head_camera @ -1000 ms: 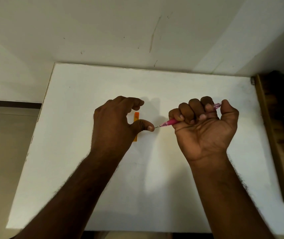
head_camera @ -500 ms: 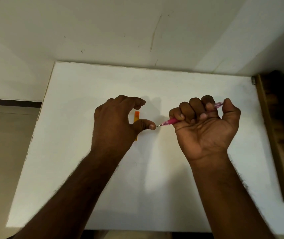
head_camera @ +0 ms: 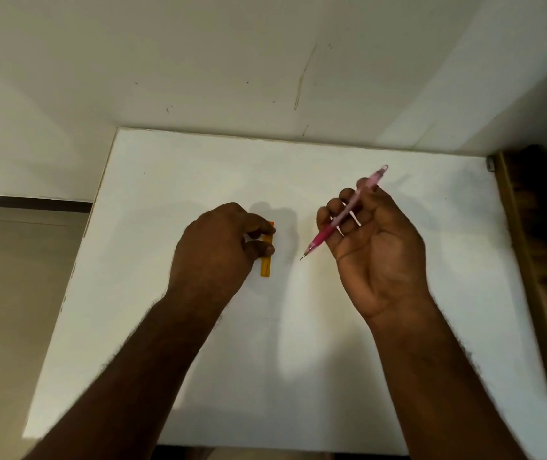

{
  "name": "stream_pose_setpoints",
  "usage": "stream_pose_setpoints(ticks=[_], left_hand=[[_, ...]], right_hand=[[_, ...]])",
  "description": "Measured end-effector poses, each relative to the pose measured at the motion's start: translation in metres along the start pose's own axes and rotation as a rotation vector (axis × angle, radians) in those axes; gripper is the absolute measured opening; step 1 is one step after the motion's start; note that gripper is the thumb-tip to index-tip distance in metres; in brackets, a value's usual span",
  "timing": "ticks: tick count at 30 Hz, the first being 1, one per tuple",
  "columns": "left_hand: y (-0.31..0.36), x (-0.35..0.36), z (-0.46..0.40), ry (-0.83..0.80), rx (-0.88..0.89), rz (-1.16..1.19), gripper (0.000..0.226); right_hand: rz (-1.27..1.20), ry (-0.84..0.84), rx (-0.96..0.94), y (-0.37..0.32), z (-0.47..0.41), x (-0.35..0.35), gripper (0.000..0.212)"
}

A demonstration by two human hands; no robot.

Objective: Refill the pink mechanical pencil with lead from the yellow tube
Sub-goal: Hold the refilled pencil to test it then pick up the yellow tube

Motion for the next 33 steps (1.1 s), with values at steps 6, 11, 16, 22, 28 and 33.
stream_pose_setpoints(ticks=[6, 11, 16, 22, 28, 33], left_hand=[[0.001, -0.001, 0.000, -0.006, 0.006, -0.014, 0.028], [0.002, 0.000, 0.000, -0.020, -0.011, -0.035, 0.031], [0.003, 0.001, -0.001, -0.049, -0.017, -0.065, 0.034], [0.004, 0.002, -0.002, -0.053, -0.021, -0.062, 0.035], [0.004, 0.003, -0.003, -0.041, -0.017, -0.052, 0.033], [0.004, 0.002, -0.003, -0.020, 0.001, -0.052, 0.032]], right_hand=[[0.989, 0.181, -0.390, -0.008, 0.007, -0.003, 0.004], [1.347, 0.185, -0.491, 0.002, 0.008, -0.001, 0.023], [1.518, 0.183, -0.508, 0.011, 0.008, 0.000, 0.031], [1.598, 0.181, -0.525, 0.015, 0.006, 0.001, 0.031], [1.614, 0.184, -0.541, 0.016, 0.005, -0.002, 0.030], [1.516, 0.214, -0.478, 0.013, 0.002, -0.007, 0.036]])
Point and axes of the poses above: each hand's wrist, its own z-axis away from the middle knuckle, its own x-axis out of the palm, y = z × x, the point moved 7 cm from there along -z, towards the middle knuckle, and after that the axes turned 5 degrees about y, right-handed, at the moved point
